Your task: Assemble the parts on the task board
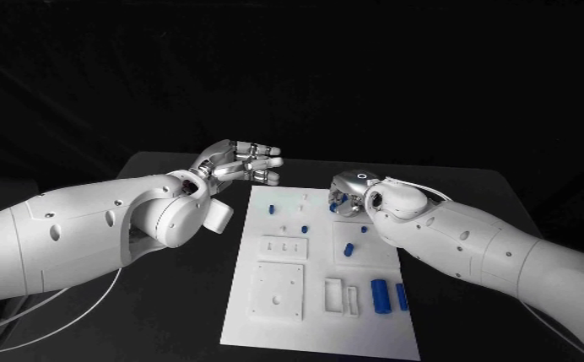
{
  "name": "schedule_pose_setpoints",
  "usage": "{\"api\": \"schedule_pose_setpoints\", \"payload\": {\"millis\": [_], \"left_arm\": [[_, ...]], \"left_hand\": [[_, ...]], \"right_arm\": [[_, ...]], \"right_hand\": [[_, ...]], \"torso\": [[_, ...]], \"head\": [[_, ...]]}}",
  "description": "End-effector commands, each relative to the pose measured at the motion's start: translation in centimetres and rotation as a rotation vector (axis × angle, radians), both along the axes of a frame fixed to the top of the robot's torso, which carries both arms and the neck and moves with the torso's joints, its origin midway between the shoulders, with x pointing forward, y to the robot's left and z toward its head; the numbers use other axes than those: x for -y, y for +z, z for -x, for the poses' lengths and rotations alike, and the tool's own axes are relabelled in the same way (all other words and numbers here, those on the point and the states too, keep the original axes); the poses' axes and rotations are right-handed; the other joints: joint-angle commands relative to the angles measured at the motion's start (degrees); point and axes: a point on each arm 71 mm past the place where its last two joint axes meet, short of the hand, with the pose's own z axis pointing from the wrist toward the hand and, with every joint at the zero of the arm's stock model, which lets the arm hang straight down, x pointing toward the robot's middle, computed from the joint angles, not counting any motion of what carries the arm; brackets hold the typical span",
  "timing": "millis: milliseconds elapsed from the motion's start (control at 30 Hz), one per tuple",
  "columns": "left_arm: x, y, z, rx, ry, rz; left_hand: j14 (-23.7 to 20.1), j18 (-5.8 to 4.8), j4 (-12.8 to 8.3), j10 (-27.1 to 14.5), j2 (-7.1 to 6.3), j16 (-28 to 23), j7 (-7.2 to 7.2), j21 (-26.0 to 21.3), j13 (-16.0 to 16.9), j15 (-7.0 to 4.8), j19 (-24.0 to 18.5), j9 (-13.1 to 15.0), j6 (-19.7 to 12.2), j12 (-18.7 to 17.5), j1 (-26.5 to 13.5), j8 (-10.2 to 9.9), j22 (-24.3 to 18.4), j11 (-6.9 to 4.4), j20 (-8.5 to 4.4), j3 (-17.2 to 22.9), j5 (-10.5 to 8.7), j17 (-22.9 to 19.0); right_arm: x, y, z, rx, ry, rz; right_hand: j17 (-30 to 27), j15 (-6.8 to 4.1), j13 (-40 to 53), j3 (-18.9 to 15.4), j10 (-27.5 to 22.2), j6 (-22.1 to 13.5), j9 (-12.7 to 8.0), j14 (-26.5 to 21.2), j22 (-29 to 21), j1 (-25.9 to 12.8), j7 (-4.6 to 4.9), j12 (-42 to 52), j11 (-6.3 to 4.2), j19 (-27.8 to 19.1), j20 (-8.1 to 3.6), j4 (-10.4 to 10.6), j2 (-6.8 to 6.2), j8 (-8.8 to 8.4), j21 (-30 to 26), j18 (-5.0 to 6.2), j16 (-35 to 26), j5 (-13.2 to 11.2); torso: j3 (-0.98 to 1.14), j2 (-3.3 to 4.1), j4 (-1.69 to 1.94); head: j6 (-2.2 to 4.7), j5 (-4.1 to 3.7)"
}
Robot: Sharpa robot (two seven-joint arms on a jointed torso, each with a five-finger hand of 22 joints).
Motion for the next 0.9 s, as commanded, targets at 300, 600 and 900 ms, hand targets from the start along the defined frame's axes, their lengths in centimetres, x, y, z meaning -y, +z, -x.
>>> {"api": "schedule_pose_setpoints", "payload": {"millis": [300,600,900], "left_arm": [[-0.3,0.2,-0.2,0.010,0.016,-0.006],[-0.1,0.2,-0.3,0.010,0.020,-0.009],[0.8,0.1,-0.3,0.007,0.006,-0.015]], "left_hand": [[0.47,0.48,-0.55,0.07,0.58,0.39,-0.01,0.43,-0.01,-0.09,0.23,0.09,0.45,-0.12,0.10,0.22,-0.02,0.24,0.04,0.00,-0.13,0.08],[0.48,0.48,-0.74,0.09,0.74,0.40,-0.03,0.52,-0.02,-0.11,0.21,0.10,0.64,-0.12,0.12,0.25,-0.01,0.23,0.03,-0.03,-0.02,0.07],[0.48,0.47,-1.08,0.16,1.05,0.40,-0.06,0.69,-0.02,-0.13,0.18,0.12,0.95,-0.12,0.13,0.27,0.02,0.20,0.00,-0.09,0.27,0.05]], "right_arm": [[-0.8,1.7,-0.2,0.069,-0.031,-0.059],[-2.3,2.3,-0.3,0.113,-0.030,-0.080],[-3.5,2.4,-0.4,0.135,-0.033,-0.083]], "right_hand": [[-0.28,-0.68,0.05,0.68,0.69,0.62,0.54,-0.14,2.12,-0.02,-0.09,0.30,-0.09,0.34,-0.60,0.00,0.38,0.21,-0.73,-1.08,0.30,0.10],[-0.36,-0.68,0.04,0.96,0.70,0.67,0.54,-0.16,2.89,-0.11,-0.10,0.31,-0.08,0.49,-0.61,-0.03,0.29,0.20,-1.10,-1.11,0.31,0.03],[-0.37,-0.82,0.04,0.98,0.76,0.76,0.55,-0.17,3.06,-0.05,-0.13,0.31,-0.11,0.71,-0.73,-0.04,0.31,0.21,-1.42,-1.03,0.35,-0.39]], "torso": [[-0.08,0.04,0.15],[-0.11,0.06,0.20],[-0.40,0.23,0.90]], "head": [[-0.03,0.00],[-0.25,0.18],[-0.11,0.26]]}}
